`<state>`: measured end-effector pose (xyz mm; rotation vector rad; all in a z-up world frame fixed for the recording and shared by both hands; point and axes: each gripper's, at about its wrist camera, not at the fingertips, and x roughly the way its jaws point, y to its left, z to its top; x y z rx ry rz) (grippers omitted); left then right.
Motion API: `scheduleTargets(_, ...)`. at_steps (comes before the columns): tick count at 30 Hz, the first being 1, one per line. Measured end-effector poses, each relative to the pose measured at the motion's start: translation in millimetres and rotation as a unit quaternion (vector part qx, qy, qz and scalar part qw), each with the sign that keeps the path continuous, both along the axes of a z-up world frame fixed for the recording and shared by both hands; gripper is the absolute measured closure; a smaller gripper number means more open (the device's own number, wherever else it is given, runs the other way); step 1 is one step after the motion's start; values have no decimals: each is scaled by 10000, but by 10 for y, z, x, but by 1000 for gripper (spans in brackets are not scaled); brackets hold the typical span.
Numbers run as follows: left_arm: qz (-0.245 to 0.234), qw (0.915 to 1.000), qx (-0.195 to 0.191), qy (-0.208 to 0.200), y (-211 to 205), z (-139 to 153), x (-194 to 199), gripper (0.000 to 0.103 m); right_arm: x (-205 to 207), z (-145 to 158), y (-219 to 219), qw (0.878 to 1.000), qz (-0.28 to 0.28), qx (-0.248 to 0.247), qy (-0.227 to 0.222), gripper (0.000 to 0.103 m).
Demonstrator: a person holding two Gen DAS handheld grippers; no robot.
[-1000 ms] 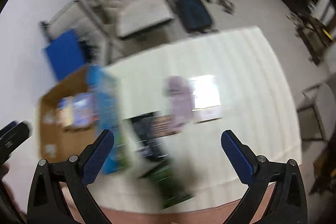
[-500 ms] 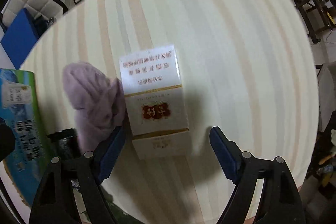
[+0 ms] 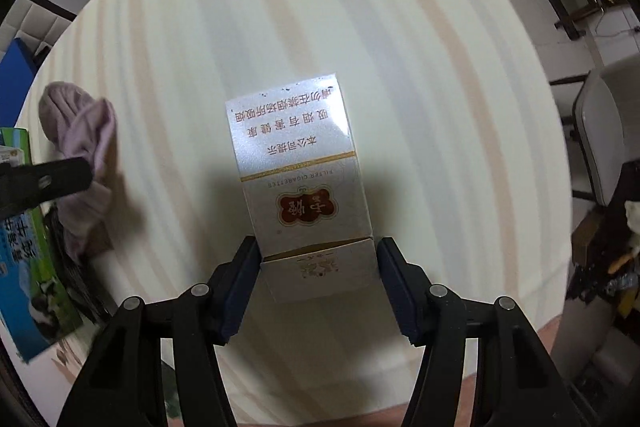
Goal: Organize soft objects
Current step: 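Grasp the lilac cloth with the left gripper while the right grasps the white cigarette box, then lower the lilac cloth and white box into the cardboard box and release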
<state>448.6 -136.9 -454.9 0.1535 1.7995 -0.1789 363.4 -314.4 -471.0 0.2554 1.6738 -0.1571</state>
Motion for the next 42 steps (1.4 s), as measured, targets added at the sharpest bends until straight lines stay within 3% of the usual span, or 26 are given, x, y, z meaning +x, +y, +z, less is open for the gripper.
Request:
scheduleTargets(4,-197,9995,240,2,-121,-145,-27,20,4,-8,-174,10000,-58,-6,55,40)
scheduleTargets(12,49,9981,64,-605,-115,-38,-34,8,115,-51,-286,9998,-86,17,173,40)
scheduleTargets(17,-126,9988,76,-468,-135,-33,-72,8,212,-51,-309,9997,-107,-9,210,40)
scheduleTargets(20,-276,9982,59,-529,-202,26,-57,19,292,-66,-241,9997,-47,-122,222,40)
scheduleTargets(21,-283,9980,50,-570,-257,54,-57,34,303,-66,-214,9996,-8,-189,196,40)
scheduleTargets(22,-273,9975,32,-643,-289,119,-96,58,328,-61,-193,9997,13,-213,146,42)
scheduleTargets(23,-258,9974,13,-679,-308,167,-117,70,348,-39,-170,9997,35,-228,108,43)
scheduleTargets(26,4,9981,-302,-531,-283,243,-199,72,409,12,-92,9996,142,-227,119,44)
scheduleTargets(30,26,9961,-471,-744,-284,482,-415,72,389,119,-111,10000,71,-61,7,45)
scheduleTargets(35,97,9886,-952,-1164,-94,1083,-678,72,214,664,-34,9979,113,320,-548,45)
scheduleTargets(39,237,9768,-1254,-1717,339,1759,-993,72,50,1215,213,9921,360,673,-1000,45)
scheduleTargets(42,441,9700,-1224,-2054,899,2097,-1030,72,-52,1586,523,9858,618,937,-1246,45)
